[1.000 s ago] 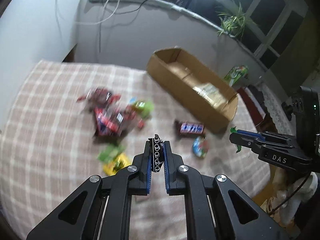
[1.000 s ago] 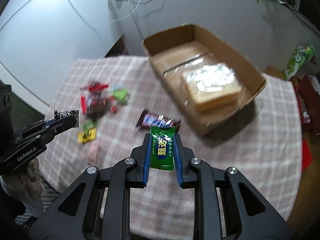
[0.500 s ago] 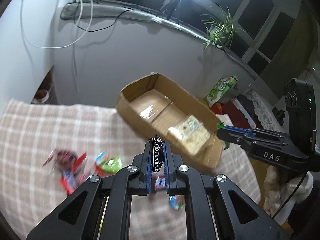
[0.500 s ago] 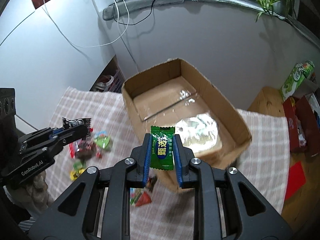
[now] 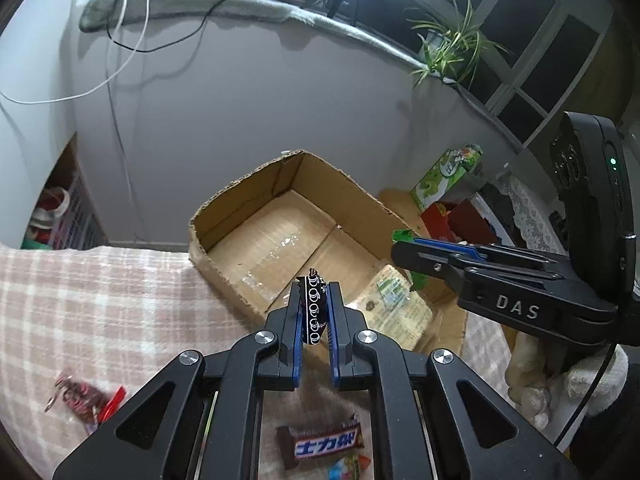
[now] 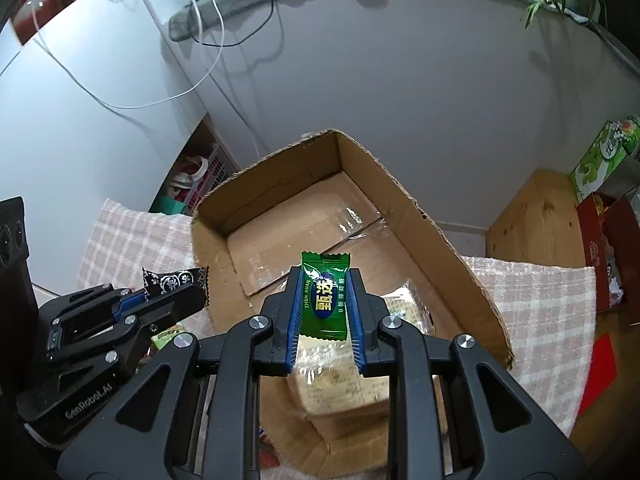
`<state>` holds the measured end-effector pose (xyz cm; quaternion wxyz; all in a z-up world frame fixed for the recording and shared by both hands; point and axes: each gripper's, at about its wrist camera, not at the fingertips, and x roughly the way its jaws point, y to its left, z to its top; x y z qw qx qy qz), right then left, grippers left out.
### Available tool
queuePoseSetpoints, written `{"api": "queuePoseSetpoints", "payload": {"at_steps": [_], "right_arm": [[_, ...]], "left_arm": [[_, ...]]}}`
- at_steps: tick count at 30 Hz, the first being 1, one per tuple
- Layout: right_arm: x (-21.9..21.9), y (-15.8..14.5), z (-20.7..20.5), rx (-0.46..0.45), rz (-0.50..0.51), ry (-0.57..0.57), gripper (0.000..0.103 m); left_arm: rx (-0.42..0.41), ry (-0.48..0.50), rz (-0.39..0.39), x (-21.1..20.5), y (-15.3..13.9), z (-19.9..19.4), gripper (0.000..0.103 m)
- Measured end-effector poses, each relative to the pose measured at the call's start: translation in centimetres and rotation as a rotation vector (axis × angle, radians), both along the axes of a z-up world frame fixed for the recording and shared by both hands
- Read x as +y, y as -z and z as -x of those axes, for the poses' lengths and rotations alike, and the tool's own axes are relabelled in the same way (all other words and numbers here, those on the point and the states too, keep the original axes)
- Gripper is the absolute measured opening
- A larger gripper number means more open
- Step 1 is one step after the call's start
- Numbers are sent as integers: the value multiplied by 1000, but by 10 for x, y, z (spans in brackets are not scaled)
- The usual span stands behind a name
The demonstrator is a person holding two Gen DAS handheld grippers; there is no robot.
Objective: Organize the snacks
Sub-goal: 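Carry both candies into the box and open both tools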
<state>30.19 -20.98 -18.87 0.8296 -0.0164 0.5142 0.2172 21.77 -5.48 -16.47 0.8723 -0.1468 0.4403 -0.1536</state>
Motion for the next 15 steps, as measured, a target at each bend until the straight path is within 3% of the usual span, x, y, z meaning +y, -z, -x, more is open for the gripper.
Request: {"api": "queuePoseSetpoints", "payload": {"at_steps": [6, 8, 9, 10, 12, 15], "right_arm": [[-1, 4, -3, 1, 12, 9, 27], [-2, 3, -2, -6, 17, 13, 42], [-2, 2, -2, -16, 22, 16, 55], [-3, 1, -1, -23, 26, 18, 59], [-5, 0, 0, -25, 22, 23, 59], [-6, -3, 1, -28, 24, 25, 59]], "left_arm": [[19, 25, -11, -8, 6, -8, 9], [25, 32, -15, -9, 7, -10, 18], [29, 33, -17, -10, 8, -11, 22], [32, 33, -20, -11, 8, -11, 28], [26, 30, -29, -11, 7, -11, 34], [27, 27, -30, -10, 7, -10, 35]]}}
